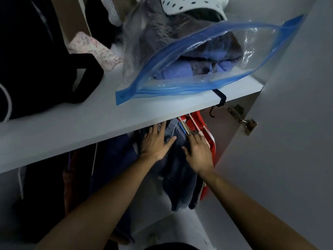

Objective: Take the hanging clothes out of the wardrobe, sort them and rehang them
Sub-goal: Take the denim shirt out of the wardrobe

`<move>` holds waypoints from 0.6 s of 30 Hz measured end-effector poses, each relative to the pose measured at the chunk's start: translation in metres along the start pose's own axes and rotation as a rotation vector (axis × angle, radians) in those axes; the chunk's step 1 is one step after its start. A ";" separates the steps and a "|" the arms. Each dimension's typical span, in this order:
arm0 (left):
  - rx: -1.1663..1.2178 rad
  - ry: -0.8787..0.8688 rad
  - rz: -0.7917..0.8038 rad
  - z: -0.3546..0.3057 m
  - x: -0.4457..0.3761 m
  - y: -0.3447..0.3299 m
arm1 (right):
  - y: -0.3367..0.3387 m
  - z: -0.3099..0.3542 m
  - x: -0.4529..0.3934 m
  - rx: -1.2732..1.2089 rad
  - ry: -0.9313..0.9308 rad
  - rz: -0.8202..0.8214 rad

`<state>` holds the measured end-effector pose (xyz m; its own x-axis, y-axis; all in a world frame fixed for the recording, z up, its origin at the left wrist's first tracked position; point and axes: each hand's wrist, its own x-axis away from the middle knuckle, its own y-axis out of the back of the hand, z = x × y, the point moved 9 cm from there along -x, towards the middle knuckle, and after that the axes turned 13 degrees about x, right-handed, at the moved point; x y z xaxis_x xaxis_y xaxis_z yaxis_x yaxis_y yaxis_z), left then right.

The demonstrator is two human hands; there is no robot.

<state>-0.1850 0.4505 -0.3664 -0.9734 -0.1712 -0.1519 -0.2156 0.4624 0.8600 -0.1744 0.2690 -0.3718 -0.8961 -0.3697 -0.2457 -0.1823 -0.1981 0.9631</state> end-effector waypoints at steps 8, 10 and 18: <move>0.030 -0.014 -0.069 -0.004 -0.019 0.005 | 0.001 -0.008 -0.012 -0.054 -0.011 0.035; 0.020 0.012 -0.081 0.002 -0.023 0.006 | 0.001 -0.016 -0.013 -0.065 -0.010 0.036; 0.065 -0.009 -0.129 0.030 -0.038 0.005 | 0.014 -0.051 -0.041 0.003 -0.006 -0.019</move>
<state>-0.1514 0.4855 -0.3706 -0.9380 -0.2251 -0.2635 -0.3429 0.4924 0.8000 -0.1197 0.2347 -0.3540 -0.8949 -0.3600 -0.2637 -0.2010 -0.2023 0.9585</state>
